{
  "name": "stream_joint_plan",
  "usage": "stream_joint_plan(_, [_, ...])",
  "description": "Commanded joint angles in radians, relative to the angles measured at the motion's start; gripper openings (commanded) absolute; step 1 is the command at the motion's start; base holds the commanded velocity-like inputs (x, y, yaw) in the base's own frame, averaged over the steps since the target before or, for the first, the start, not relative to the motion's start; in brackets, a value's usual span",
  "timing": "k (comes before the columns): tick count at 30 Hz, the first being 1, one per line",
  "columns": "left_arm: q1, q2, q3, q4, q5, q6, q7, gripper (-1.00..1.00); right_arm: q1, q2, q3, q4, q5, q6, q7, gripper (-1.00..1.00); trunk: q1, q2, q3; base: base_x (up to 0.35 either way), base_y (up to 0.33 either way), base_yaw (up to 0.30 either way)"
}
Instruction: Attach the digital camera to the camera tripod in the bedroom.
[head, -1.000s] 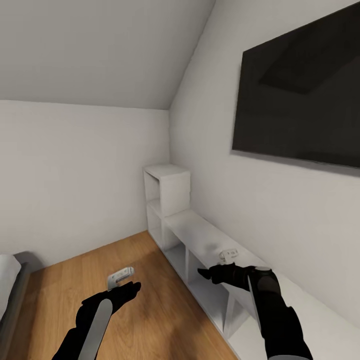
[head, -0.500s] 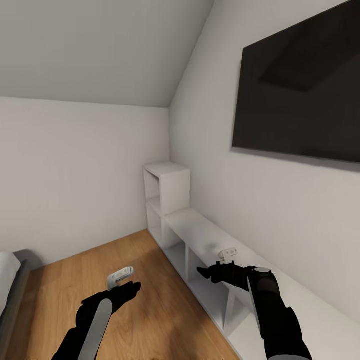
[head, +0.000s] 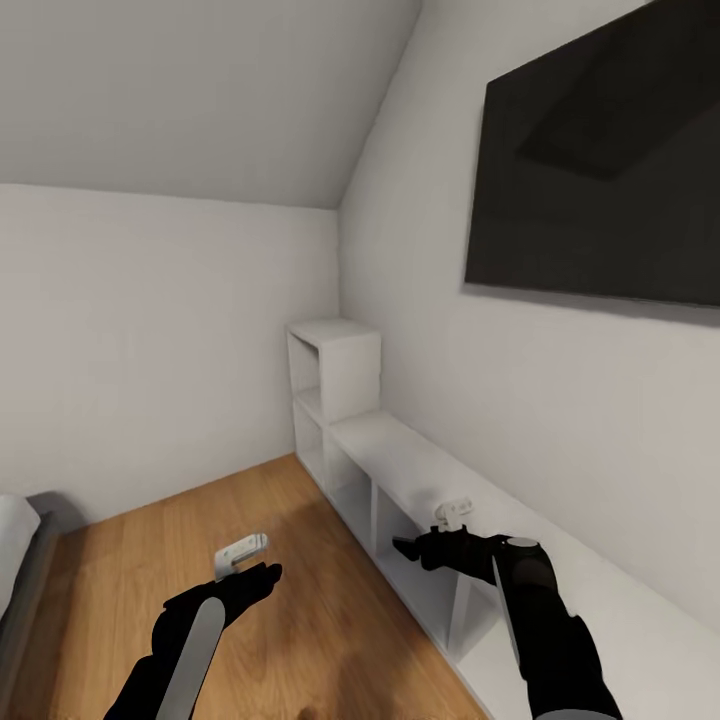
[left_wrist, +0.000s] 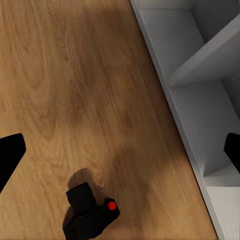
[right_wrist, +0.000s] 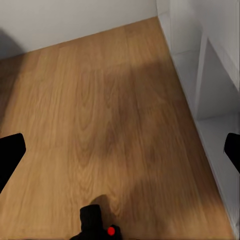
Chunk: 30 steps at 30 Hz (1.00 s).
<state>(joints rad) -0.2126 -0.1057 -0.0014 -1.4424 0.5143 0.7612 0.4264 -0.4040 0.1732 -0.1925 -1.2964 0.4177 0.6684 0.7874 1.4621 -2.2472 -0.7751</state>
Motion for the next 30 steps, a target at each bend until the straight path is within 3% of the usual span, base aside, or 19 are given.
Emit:
stream_joint_plan(1, [-0.001,0.000,0.000,-0.001,0.010,0.002,0.009,1.00,-0.001,0.001,-0.003,0.008,0.010,0.001,0.010,1.00,0.004,-0.008,-0.004,0.000,0.000,0.000])
stream_joint_plan(11, [-0.001,0.000,0.000,-0.001,0.009,0.001,0.009,1.00,-0.001,0.001,-0.001,0.093,0.012,-0.072,0.009,1.00,0.042,-0.078,-0.036,0.000,0.000,0.000])
stream_joint_plan(30, [-0.001,0.001,-0.001,-0.004,0.007,0.001,0.011,1.00,-0.001,0.001,0.005,0.110,0.013,-0.090,0.009,1.00,0.115,-0.211,-0.095,0.000,0.000,0.000])
